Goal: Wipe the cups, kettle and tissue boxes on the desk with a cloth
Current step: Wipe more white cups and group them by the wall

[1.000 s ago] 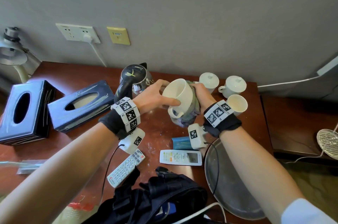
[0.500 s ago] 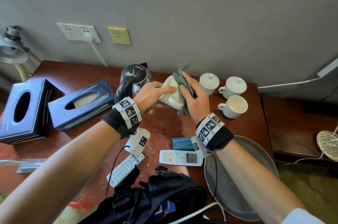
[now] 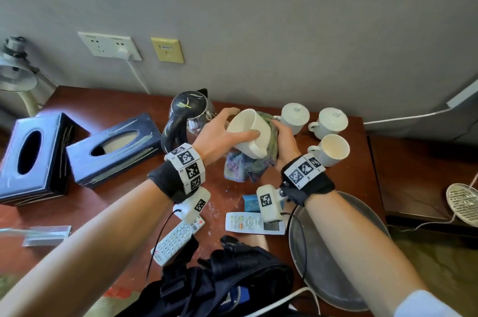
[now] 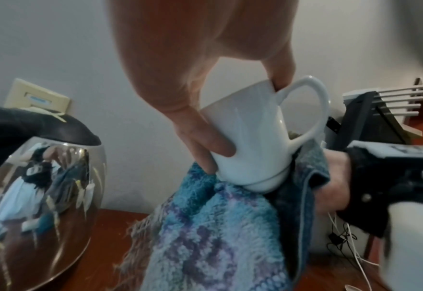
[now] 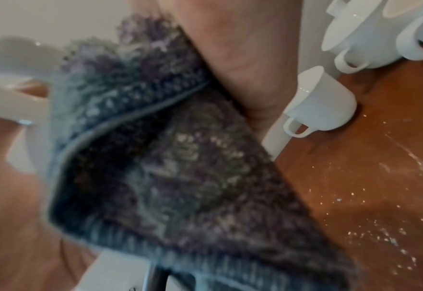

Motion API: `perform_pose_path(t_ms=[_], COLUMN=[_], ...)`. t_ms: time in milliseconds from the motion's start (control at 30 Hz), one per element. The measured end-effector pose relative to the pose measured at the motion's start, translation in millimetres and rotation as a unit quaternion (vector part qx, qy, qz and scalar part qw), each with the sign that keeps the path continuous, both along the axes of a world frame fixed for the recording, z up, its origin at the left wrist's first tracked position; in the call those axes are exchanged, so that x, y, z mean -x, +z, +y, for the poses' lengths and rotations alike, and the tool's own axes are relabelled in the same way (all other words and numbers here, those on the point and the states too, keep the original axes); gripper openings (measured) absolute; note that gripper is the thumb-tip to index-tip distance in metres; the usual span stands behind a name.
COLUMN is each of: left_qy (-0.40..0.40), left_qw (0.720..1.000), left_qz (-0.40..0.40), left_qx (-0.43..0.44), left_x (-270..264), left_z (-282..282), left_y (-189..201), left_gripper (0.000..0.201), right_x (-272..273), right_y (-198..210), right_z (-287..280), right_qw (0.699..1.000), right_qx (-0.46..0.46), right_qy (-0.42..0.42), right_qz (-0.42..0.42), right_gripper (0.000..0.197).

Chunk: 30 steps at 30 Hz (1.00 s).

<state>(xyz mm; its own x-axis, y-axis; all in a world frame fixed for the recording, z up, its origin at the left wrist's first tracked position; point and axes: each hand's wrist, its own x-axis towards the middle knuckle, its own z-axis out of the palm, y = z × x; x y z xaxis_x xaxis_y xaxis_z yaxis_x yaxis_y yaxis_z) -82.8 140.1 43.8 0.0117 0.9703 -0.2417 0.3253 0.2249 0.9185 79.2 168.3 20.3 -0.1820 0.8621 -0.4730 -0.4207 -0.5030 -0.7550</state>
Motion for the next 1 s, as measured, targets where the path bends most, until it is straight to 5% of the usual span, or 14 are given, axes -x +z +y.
perform_pose_path(t_ms=[367,533,667,800,1000], left_qy=[-0.174,-0.088,0.031,0.100,0.144], left_qw=[0.985,0.996,0.991,0.975,0.959], left_qz=[0.009,-0.006,-0.112,-0.166,-0.196], left_qx=[0.017,0.005,0.059,0.104,0.145], left_x=[15,12,7,-4,-19], left_z=[0,4,12,18,14], left_y=[2,-1,-4,-15,-32], left_gripper=[0.086,0.082,0.063,0.054,0.052], right_x=[-9,1,17,32,28], right_y=[2,4,-9,-18,-32], right_z=[2,4,3,-7,-15], right_qw=[0.984,0.994,0.992,0.973,0.913], right_qx=[0.119,0.098,0.028,-0.071,-0.115], right_qy=[0.123,0.034,-0.106,-0.171,-0.119], right_qz=[-0.052,-0.037,-0.058,-0.138,-0.374], right_gripper=[0.030,0.030,0.027,0.031,0.045])
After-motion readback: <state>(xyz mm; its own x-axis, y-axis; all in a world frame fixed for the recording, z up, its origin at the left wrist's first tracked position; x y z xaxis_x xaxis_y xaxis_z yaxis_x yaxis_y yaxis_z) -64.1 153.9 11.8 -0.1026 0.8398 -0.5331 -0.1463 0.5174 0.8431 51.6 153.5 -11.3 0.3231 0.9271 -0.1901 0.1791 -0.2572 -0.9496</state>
